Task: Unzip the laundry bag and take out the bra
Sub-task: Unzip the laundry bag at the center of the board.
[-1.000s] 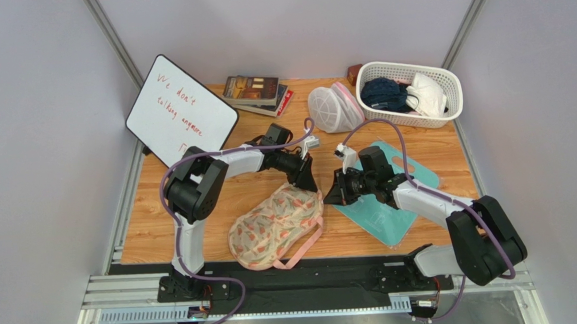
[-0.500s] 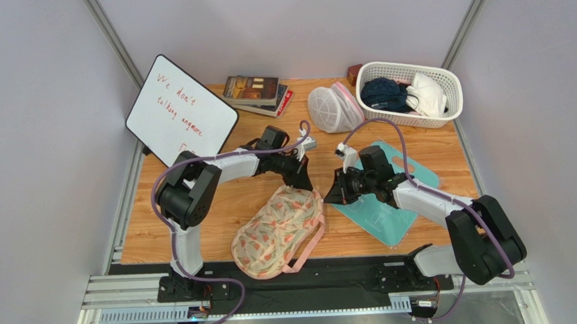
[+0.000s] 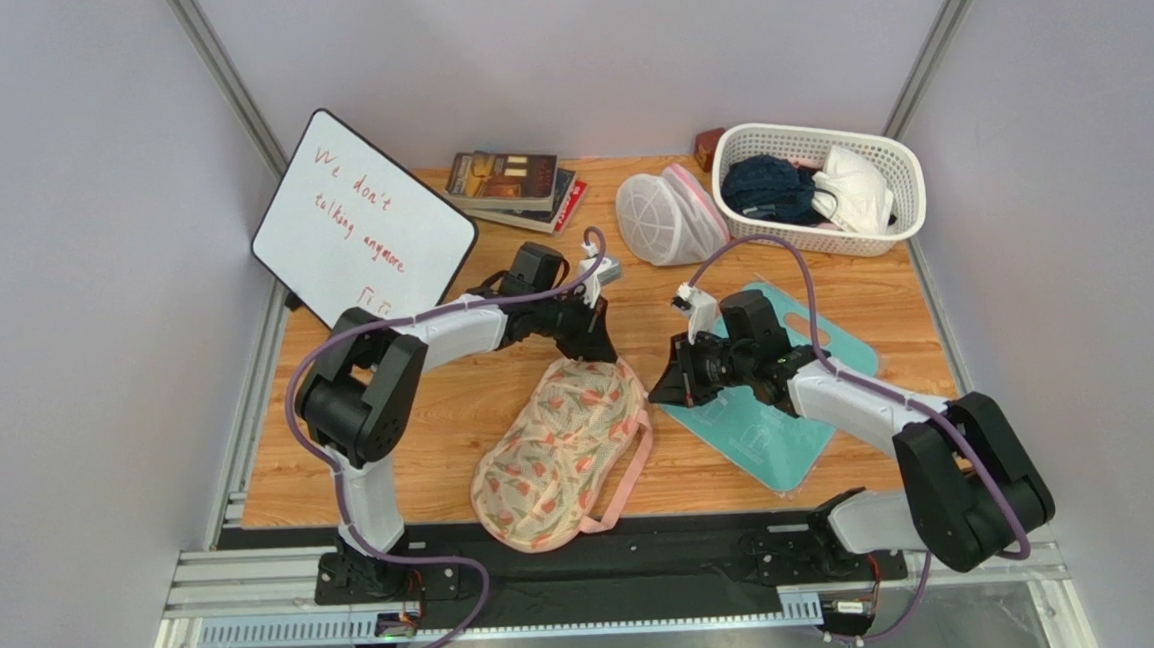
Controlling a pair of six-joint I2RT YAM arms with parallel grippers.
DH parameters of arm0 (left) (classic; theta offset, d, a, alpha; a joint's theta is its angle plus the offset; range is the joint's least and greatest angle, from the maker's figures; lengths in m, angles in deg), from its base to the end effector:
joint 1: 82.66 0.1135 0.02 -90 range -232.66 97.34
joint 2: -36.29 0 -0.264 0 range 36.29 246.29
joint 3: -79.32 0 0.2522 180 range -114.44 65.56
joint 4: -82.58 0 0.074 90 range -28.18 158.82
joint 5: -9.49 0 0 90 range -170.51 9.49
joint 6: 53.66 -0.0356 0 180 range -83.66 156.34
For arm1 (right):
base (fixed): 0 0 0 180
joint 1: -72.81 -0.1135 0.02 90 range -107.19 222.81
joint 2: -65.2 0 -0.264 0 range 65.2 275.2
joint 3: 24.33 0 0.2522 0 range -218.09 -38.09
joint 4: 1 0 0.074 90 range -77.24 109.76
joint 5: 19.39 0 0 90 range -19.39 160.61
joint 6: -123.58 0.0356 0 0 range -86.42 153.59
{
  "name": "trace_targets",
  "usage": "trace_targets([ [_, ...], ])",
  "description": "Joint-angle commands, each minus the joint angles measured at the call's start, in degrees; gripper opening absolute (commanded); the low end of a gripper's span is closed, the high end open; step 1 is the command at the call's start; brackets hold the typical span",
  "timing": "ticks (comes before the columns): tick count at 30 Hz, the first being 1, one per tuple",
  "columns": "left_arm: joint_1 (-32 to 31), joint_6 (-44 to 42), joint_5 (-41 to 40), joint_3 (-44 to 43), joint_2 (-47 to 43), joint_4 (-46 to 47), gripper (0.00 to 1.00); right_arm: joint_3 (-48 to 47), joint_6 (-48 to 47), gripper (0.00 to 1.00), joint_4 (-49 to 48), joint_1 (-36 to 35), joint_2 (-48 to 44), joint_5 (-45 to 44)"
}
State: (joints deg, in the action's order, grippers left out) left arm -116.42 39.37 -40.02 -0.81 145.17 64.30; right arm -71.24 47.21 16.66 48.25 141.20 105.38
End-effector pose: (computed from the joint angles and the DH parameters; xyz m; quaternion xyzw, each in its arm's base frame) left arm 0.3159 -0.2390 0.1680 0.3535 0.8082 -0.4140 0.2245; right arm 0.2165 0.1212 0.1718 -0.1941 0.8726 0.3775 0.2415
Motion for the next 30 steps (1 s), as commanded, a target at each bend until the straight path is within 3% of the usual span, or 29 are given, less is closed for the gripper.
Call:
trace_targets([
  [1,1.0,1.1,-3.5,0.2,-3.1,2.9,0.00,0.5,-0.1,0.00,-1.3,0.1,-1.7,1.3],
  [30,5.3,8.9,-14.4,9.1,-12.8,10.5,0.00,3.4,2.3,0.00,-3.3,-1.8,-3.8,1.0],
])
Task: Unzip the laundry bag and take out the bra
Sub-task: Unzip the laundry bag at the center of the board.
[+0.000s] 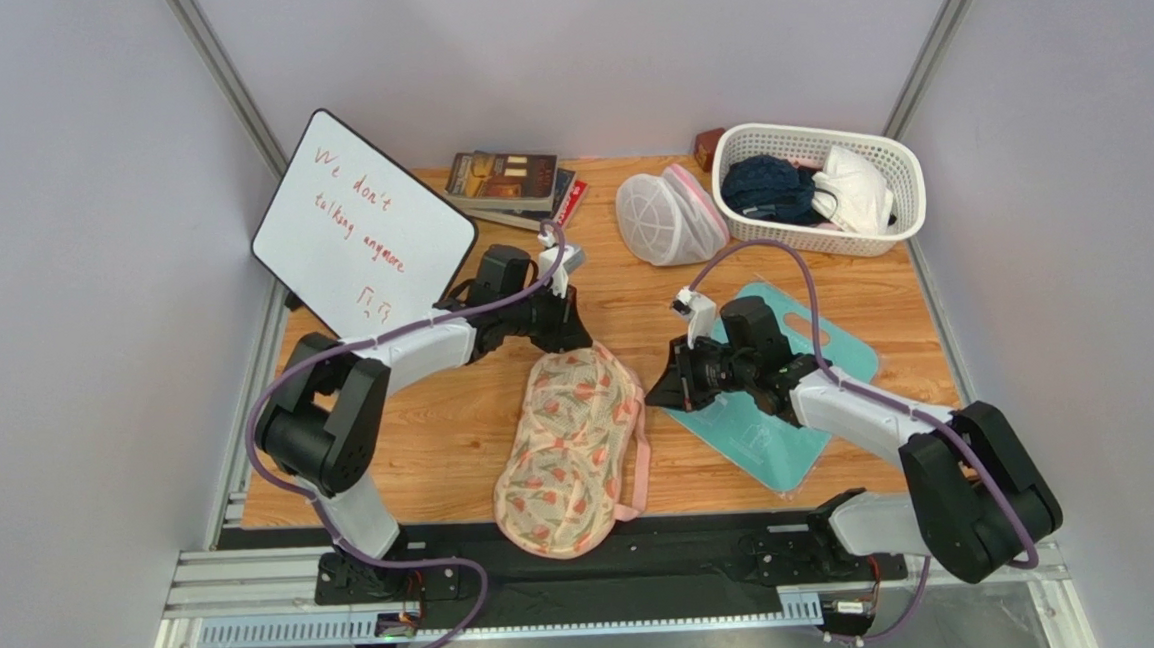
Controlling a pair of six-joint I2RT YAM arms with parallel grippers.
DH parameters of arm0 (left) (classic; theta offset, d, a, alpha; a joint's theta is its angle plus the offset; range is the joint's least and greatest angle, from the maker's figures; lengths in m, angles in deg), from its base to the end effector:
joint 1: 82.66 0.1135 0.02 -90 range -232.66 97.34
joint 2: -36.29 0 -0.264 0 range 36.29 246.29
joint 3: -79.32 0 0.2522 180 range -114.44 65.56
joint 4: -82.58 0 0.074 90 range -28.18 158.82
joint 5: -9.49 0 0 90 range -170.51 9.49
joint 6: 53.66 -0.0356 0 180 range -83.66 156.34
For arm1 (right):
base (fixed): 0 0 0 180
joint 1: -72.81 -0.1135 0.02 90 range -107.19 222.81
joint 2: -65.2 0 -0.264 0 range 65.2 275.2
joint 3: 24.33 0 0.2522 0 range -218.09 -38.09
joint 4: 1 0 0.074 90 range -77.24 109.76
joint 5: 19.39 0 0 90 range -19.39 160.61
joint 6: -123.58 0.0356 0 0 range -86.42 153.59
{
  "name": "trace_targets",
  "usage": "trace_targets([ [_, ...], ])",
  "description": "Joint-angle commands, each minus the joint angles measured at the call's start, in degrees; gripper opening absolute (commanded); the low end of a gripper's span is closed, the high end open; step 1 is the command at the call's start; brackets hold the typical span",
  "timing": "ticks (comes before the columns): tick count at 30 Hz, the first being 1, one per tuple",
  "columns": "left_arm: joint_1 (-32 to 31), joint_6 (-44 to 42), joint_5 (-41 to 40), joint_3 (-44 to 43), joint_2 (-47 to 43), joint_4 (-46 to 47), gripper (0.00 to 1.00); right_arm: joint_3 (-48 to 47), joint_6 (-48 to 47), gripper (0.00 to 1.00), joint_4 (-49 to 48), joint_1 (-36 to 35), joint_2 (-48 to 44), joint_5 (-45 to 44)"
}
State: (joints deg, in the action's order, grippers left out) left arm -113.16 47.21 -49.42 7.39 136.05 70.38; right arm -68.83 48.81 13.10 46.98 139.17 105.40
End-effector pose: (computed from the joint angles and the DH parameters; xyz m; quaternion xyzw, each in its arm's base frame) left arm 0.3076 -0.2025 0.1887 0.2604 0.8412 -0.3710 0.2949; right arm 0.2085 0.1235 0.1720 -0.1983 0.8624 0.3892 0.2559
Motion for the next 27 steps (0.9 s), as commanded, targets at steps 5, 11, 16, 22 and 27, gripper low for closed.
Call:
trace_targets([
  [5,2.7,1.7,-6.4,1.5,-4.8,4.5,0.00,1.2,1.1,0.00,0.1,-1.0,-2.2,0.8],
  [11,3.7,2.9,-8.3,2.2,-5.5,4.5,0.00,1.7,1.5,0.00,0.2,-1.4,-2.8,0.5],
  [16,4.7,4.1,-9.5,2.3,-5.7,4.6,0.00,1.8,1.6,0.00,0.3,-1.9,-3.0,0.2],
  [22,6.4,5.0,-9.8,1.8,-5.3,4.6,0.00,1.8,1.7,0.00,0.4,-2.0,-3.2,0.1],
  [27,7.3,5.4,-10.3,0.9,-4.3,4.0,0.00,2.1,2.0,0.00,0.4,-2.5,-3.4,-0.1],
])
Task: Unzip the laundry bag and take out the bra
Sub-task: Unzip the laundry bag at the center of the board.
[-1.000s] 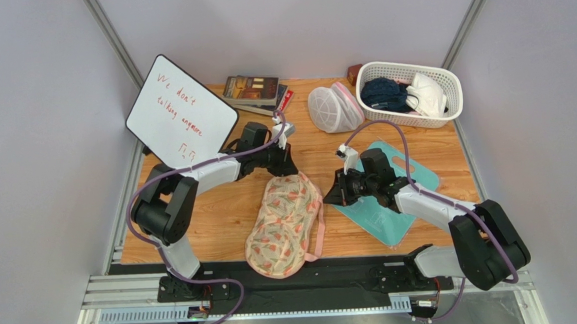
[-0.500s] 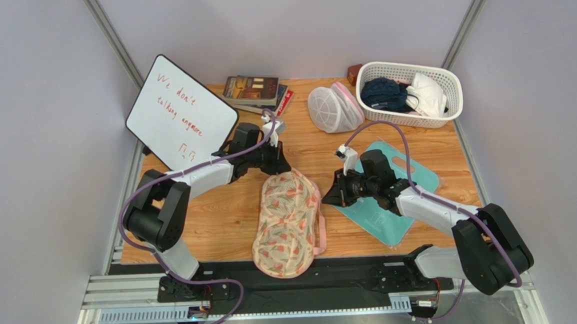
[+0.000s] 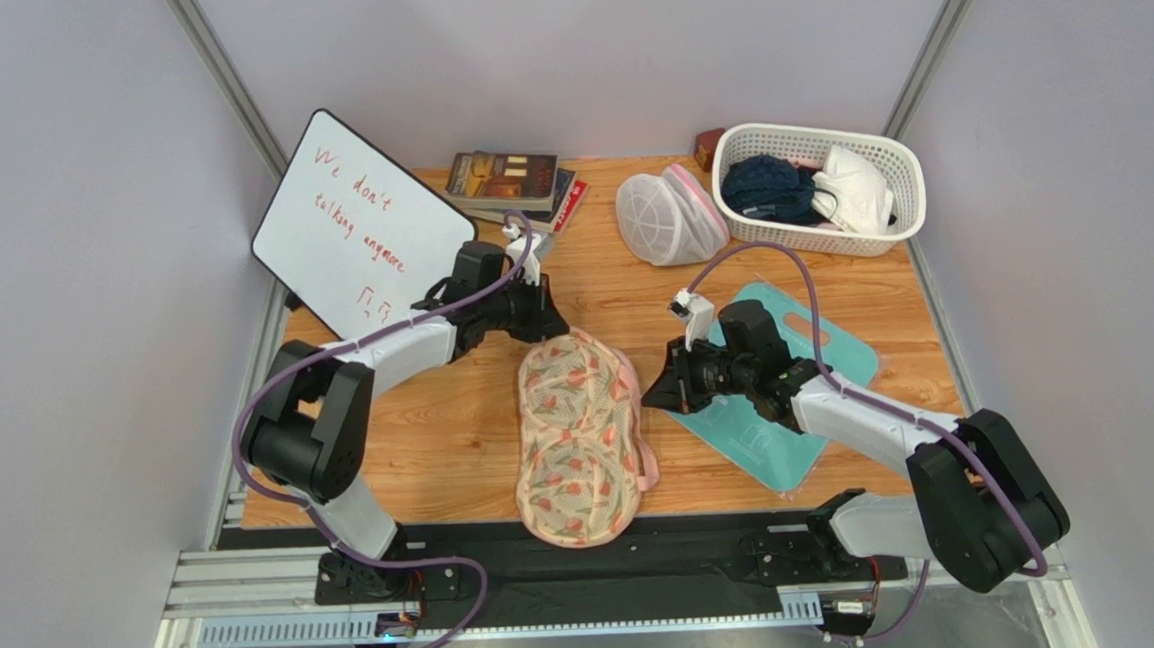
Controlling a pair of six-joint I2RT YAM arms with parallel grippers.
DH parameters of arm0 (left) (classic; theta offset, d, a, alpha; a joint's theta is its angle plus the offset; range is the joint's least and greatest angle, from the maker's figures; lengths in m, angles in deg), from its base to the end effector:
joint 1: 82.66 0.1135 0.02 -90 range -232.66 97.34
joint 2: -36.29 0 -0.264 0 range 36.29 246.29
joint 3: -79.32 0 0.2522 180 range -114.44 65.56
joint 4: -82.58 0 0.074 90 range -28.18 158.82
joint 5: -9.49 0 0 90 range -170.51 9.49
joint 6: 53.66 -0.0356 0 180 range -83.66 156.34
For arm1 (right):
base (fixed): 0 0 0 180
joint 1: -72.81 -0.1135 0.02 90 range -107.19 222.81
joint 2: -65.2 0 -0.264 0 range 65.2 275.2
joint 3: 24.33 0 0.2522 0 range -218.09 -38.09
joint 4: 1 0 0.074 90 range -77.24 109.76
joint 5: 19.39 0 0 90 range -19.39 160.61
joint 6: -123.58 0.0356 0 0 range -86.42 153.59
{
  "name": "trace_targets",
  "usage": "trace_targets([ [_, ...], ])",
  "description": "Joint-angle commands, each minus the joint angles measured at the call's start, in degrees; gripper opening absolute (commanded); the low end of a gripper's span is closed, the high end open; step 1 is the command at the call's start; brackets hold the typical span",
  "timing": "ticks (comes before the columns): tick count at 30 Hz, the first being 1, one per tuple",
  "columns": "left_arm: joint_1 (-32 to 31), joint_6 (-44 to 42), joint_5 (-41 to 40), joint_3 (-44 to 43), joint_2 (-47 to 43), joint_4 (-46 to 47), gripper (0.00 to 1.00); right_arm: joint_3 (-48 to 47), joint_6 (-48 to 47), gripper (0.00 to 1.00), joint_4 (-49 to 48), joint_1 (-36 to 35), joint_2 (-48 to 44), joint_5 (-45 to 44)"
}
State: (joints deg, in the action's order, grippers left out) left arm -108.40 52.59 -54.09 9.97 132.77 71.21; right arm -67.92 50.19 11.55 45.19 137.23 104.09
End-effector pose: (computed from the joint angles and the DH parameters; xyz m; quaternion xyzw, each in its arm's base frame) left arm 0.3148 -0.1694 0.1949 0.1715 0.8656 -0.3437 0.3211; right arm 0.2023 0.1280 0.1765 -0.2025 0.8559 0.3923 0.2693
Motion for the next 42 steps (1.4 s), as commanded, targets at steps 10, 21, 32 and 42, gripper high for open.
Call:
trace_targets([
  [10,3.9,1.0,-7.5,-2.3,-0.2,2.9,0.00,2.4,1.2,0.00,2.4,-1.1,-3.3,0.8],
  [21,6.3,1.7,-8.7,-2.2,-0.1,2.4,0.00,3.5,1.3,0.00,3.1,-1.7,-4.5,0.6],
  [32,7.6,1.4,-10.2,-3.9,1.1,1.1,0.00,4.9,1.6,0.00,5.3,-2.3,-7.9,0.0],
  [42,7.9,1.2,-11.8,-5.5,1.1,-1.3,0.20,5.4,1.9,0.00,6.8,-2.6,-10.2,-0.3],
])
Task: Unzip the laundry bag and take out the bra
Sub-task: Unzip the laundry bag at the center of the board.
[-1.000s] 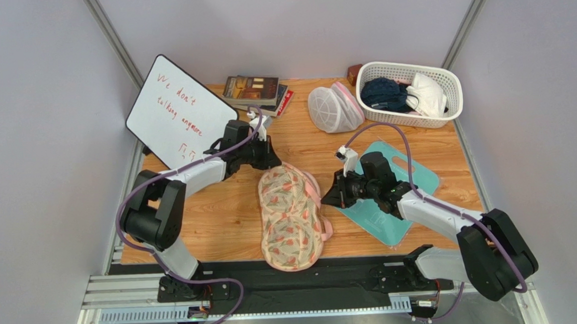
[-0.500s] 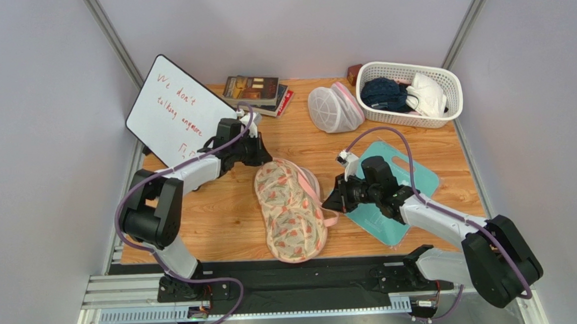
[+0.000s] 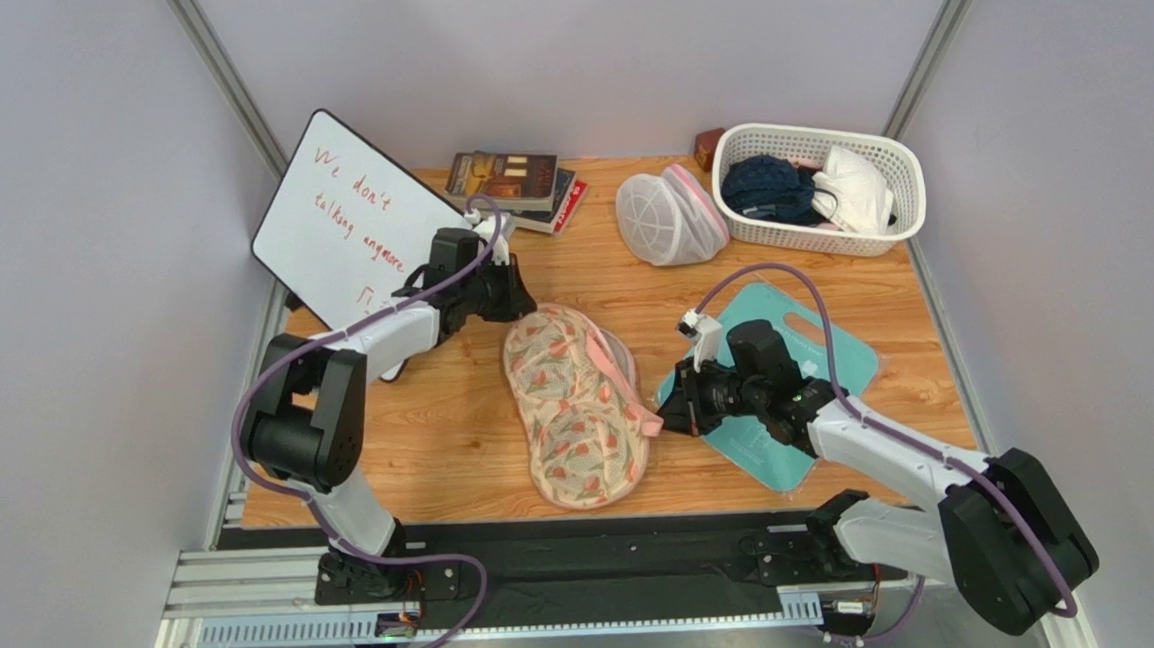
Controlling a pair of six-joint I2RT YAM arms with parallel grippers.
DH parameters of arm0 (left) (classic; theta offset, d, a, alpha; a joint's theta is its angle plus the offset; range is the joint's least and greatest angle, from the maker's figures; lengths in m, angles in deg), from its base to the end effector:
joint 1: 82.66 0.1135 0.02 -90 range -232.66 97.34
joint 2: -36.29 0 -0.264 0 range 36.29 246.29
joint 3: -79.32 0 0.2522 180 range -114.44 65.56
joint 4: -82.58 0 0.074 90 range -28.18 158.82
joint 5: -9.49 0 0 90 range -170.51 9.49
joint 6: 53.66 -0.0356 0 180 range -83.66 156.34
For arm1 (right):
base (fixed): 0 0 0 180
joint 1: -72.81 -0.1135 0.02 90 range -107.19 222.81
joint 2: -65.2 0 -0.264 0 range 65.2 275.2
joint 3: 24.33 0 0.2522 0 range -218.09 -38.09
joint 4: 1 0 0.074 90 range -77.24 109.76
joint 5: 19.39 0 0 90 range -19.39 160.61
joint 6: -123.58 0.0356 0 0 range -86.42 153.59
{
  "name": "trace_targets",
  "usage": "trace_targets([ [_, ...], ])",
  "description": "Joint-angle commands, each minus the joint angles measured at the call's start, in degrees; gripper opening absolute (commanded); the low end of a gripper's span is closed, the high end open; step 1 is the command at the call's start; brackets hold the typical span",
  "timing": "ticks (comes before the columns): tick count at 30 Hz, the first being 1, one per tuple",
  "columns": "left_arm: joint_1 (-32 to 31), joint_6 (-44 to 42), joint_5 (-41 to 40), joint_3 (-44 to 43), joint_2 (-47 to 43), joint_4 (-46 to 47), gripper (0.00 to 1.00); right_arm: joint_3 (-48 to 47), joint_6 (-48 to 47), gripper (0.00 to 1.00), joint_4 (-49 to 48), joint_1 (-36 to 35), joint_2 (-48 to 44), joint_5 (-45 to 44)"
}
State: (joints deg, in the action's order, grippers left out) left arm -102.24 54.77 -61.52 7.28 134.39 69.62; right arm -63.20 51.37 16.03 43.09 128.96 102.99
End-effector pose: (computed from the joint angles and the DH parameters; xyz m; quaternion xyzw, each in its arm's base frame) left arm 0.3423 -0.1340 0.1963 0.0799 0.8895 -0.2790 0.3528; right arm 0.1725 0.1204 0.1746 -0.2041 0.8605 0.3907 0.2555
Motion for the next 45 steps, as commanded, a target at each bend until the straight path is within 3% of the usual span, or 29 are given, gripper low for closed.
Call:
trace_targets([
  [1,1.6,-0.9,-4.5,-2.7,-0.9,0.1,0.30,0.7,0.9,0.00,2.4,-0.4,-2.2,0.8],
  [2,1.6,-1.1,-4.5,-2.6,-1.3,-0.3,0.45,0.7,0.9,0.00,2.3,-0.5,-2.2,0.8],
  [6,1.3,-1.0,-5.7,-2.0,-6.3,-2.4,0.71,0.5,1.3,0.00,1.1,-0.6,-1.8,1.1],
  [10,-2.0,-2.0,-7.6,-1.8,-10.9,-4.8,0.74,0.5,1.6,0.00,0.0,-1.0,-0.9,1.3],
  [18,-15.1,2.6,-7.1,-2.6,-9.9,-7.8,0.74,0.4,2.9,0.00,-2.4,-2.0,0.0,1.1],
  [29,-23.2,7.3,-7.6,-5.5,-1.5,-7.7,0.74,0.8,2.9,0.00,-2.4,-2.3,-0.4,0.8],
  [38,-25.7,7.5,-8.2,-6.8,1.8,-8.7,0.73,1.0,3.0,0.00,-2.7,-2.4,-0.4,0.8],
  [42,-26.3,6.2,-9.4,-8.5,3.2,-11.3,0.59,1.0,3.0,0.00,-2.7,-2.4,-0.7,0.8],
  [43,-26.3,6.3,-9.4,-8.2,3.2,-11.3,0.48,1.0,2.9,0.00,-2.7,-2.4,-0.7,0.8],
  [45,-26.3,6.6,-9.4,-8.0,3.1,-10.6,0.35,1.0,2.9,0.00,-2.7,-2.3,-0.8,0.8],
])
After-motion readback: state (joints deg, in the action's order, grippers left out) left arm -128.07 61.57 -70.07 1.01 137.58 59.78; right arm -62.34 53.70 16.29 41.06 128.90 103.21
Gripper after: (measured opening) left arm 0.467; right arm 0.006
